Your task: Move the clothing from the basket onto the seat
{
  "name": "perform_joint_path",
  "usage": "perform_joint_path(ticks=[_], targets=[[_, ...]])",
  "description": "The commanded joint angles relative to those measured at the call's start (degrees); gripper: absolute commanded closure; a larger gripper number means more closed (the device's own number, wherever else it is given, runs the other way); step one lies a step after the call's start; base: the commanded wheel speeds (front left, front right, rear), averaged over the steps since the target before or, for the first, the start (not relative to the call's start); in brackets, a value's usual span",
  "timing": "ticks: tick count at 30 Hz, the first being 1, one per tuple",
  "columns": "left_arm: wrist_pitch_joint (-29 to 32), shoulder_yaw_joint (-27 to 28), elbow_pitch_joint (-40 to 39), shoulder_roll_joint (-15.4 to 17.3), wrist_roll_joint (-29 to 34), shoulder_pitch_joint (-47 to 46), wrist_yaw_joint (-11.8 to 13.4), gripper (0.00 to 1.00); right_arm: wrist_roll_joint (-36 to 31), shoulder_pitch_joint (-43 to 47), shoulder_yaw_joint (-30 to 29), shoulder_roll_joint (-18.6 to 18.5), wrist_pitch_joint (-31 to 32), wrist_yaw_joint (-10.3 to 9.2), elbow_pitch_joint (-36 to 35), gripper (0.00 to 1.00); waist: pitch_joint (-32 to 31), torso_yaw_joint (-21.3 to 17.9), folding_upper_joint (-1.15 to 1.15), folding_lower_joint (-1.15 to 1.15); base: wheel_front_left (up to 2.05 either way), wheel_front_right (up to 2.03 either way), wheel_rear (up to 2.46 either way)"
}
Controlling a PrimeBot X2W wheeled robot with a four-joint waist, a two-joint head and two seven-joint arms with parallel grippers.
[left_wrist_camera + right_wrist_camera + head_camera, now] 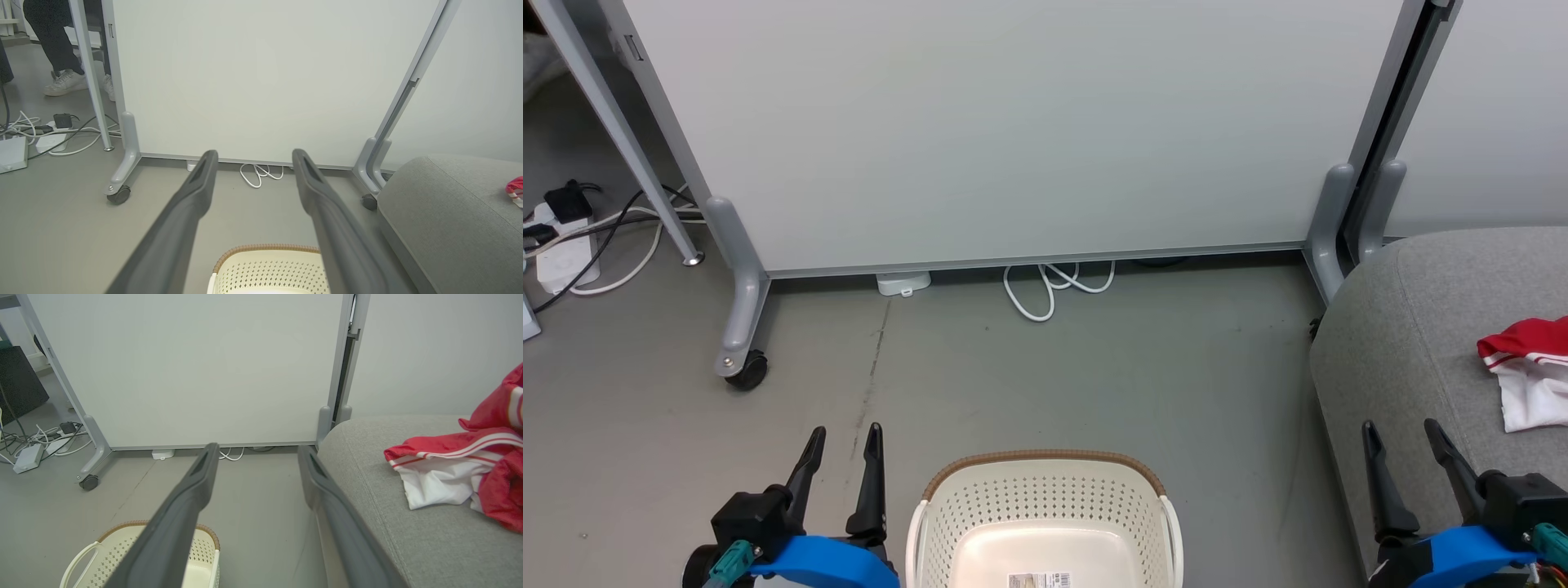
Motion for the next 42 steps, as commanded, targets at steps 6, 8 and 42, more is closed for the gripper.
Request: perform_joint_path(ticks=[6, 8, 42], targets=[[-0.2, 0.0, 0.5, -0.2, 0.3, 0.1, -0.2, 0.00, 1.0, -0.6, 0.0, 0.1, -0.3, 0.01, 0.7, 0.00, -0.1, 0.0, 0.00, 0.00, 0.00, 0.00, 0.00], [-0.2, -0.1, 0.6, -0.3, 0.2, 0.3, -0.2, 0.00, 1.2, -0.6, 0.1, 0.1, -0.3, 0.01, 0.8, 0.00, -0.1, 0.0, 0.00, 0.00, 0.00, 0.00, 0.00], [6.3, 4.0, 1.0, -0.9, -20.6, 2.2, 0.0, 1.00, 24.9, -1.6, 0.4, 0.6, 3.4, 0.00, 6.5, 1.00, 0.2, -1.0, 0.00, 0.01, 0.00, 0.00, 0.00]])
